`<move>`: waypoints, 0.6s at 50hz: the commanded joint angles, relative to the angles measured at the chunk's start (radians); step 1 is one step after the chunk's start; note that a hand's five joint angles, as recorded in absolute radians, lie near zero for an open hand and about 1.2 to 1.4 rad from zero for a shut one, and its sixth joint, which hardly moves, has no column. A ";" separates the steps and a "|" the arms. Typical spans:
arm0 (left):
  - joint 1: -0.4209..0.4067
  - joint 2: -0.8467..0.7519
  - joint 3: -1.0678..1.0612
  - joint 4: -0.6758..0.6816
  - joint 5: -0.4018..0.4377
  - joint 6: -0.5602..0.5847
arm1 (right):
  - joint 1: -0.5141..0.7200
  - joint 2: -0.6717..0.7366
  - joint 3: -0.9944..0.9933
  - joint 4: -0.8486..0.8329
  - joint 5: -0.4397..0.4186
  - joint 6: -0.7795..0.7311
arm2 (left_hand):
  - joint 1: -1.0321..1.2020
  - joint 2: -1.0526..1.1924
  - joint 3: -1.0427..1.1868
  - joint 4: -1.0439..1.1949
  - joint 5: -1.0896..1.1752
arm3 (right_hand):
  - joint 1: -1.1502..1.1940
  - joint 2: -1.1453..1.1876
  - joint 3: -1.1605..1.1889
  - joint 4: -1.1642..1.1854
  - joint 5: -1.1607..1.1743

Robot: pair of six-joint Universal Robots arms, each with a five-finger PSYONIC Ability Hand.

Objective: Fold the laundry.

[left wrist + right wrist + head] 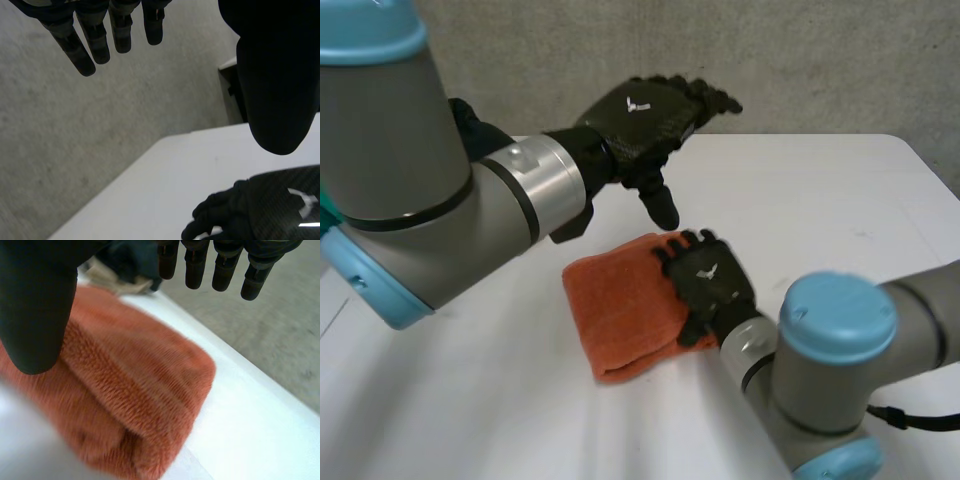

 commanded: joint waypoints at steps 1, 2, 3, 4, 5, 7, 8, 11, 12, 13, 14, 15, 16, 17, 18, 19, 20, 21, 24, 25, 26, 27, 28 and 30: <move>0.001 0.058 -0.014 0.044 0.000 -0.016 | -0.087 -0.048 -0.066 0.174 0.008 0.425 | 0.004 -0.022 -0.026 -0.015 -0.050 | -0.046 -0.033 -0.032 -0.037 -0.048; 0.001 0.059 -0.016 0.045 0.000 -0.019 | -0.093 -0.043 -0.068 0.183 0.008 0.441 | 0.004 -0.022 -0.026 -0.015 -0.050 | -0.046 -0.033 -0.032 -0.037 -0.048; 0.001 0.062 -0.017 0.048 0.000 -0.020 | -0.104 -0.040 -0.070 0.189 0.005 0.451 | 0.004 -0.022 -0.026 -0.015 -0.050 | -0.046 -0.033 -0.032 -0.037 -0.048; 0.002 0.064 -0.019 0.050 0.000 -0.022 | -0.110 -0.034 -0.070 0.194 0.003 0.456 | 0.004 -0.022 -0.026 -0.015 -0.050 | -0.046 -0.033 -0.032 -0.037 -0.048; 0.004 0.068 -0.019 0.051 0.000 -0.025 | -0.128 -0.023 -0.071 0.200 0.002 0.458 | 0.004 -0.022 -0.026 -0.015 -0.050 | -0.046 -0.033 -0.032 -0.037 -0.048; 0.004 0.070 -0.020 0.053 0.000 -0.028 | -0.141 -0.016 -0.071 0.200 0.000 0.456 | 0.004 -0.022 -0.026 -0.015 -0.050 | -0.046 -0.033 -0.032 -0.037 -0.048; 0.005 0.070 -0.020 0.053 0.000 -0.030 | -0.146 -0.010 -0.071 0.199 -0.001 0.459 | 0.004 -0.022 -0.026 -0.015 -0.050 | -0.046 -0.033 -0.032 -0.037 -0.048; 0.007 0.070 -0.020 0.053 0.000 -0.033 | -0.159 0.018 -0.071 0.199 -0.021 0.464 | 0.004 -0.022 -0.026 -0.015 -0.050 | -0.046 -0.033 -0.032 -0.037 -0.048; 0.009 0.070 -0.020 0.051 0.000 -0.033 | -0.161 0.027 -0.068 0.199 -0.039 0.467 | 0.004 -0.022 -0.026 -0.015 -0.050 | -0.046 -0.033 -0.032 -0.037 -0.048; 0.010 0.068 -0.020 0.053 0.000 -0.033 | -0.161 0.033 -0.068 0.199 -0.050 0.468 | 0.004 -0.022 -0.026 -0.015 -0.050 | -0.046 -0.033 -0.032 -0.037 -0.048; 0.012 0.068 -0.020 0.051 0.000 -0.033 | -0.162 0.038 -0.068 0.199 -0.062 0.465 | 0.004 -0.022 -0.026 -0.015 -0.050 | -0.046 -0.033 -0.032 -0.037 -0.048; 0.012 0.068 -0.020 0.053 0.001 -0.033 | -0.162 0.047 -0.067 0.199 -0.087 0.464 | 0.004 -0.022 -0.026 -0.015 -0.050 | -0.046 -0.033 -0.032 -0.037 -0.048; 0.013 0.068 -0.020 0.053 0.001 -0.033 | -0.161 0.052 -0.067 0.197 -0.098 0.464 | 0.004 -0.022 -0.026 -0.015 -0.050 | -0.046 -0.033 -0.032 -0.037 -0.048; 0.013 0.067 -0.020 0.053 0.000 -0.033 | -0.161 0.055 -0.065 0.197 -0.108 0.464 | 0.004 -0.022 -0.026 -0.015 -0.050 | -0.046 -0.033 -0.032 -0.037 -0.048; 0.013 0.067 -0.020 0.051 0.001 -0.033 | -0.159 0.059 -0.064 0.197 -0.118 0.464 | 0.004 -0.022 -0.026 -0.015 -0.050 | -0.046 -0.033 -0.032 -0.037 -0.048; 0.015 0.067 -0.020 0.053 0.001 -0.033 | -0.158 0.069 -0.065 0.193 -0.133 0.464 | 0.004 -0.022 -0.026 -0.015 -0.050 | -0.046 -0.033 -0.032 -0.037 -0.048; 0.015 0.067 -0.020 0.053 0.001 -0.033 | -0.158 0.075 -0.070 0.189 -0.138 0.462 | 0.004 -0.022 -0.026 -0.015 -0.050 | -0.046 -0.033 -0.032 -0.037 -0.048; 0.016 0.065 -0.020 0.053 0.003 -0.034 | -0.156 0.082 -0.071 0.185 -0.141 0.461 | 0.004 -0.022 -0.026 -0.015 -0.050 | -0.046 -0.033 -0.032 -0.037 -0.048; 0.018 0.064 -0.020 0.053 0.003 -0.034 | -0.149 0.112 -0.083 0.166 -0.141 0.448 | 0.004 -0.022 -0.026 -0.015 -0.050 | -0.046 -0.033 -0.032 -0.037 -0.048; 0.019 0.065 -0.020 0.053 0.003 -0.033 | -0.146 0.121 -0.088 0.163 -0.141 0.444 | 0.004 -0.022 -0.026 -0.015 -0.050 | -0.046 -0.033 -0.032 -0.037 -0.048; 0.021 0.065 -0.020 0.053 0.003 -0.034 | -0.144 0.128 -0.094 0.163 -0.141 0.439 | 0.004 -0.022 -0.026 -0.015 -0.050 | -0.046 -0.033 -0.032 -0.037 -0.048; 0.024 0.065 -0.020 0.053 0.003 -0.034 | -0.141 0.147 -0.106 0.163 -0.138 0.426 | 0.004 -0.022 -0.026 -0.015 -0.050 | -0.046 -0.033 -0.032 -0.037 -0.048; 0.024 0.065 -0.020 0.053 0.004 -0.034 | -0.138 0.155 -0.114 0.163 -0.136 0.419 | 0.004 -0.022 -0.026 -0.015 -0.050 | -0.046 -0.033 -0.032 -0.037 -0.048; 0.027 0.064 -0.020 0.053 0.004 -0.034 | -0.135 0.176 -0.132 0.165 -0.126 0.390 | 0.004 -0.022 -0.026 -0.015 -0.050 | -0.046 -0.033 -0.032 -0.037 -0.048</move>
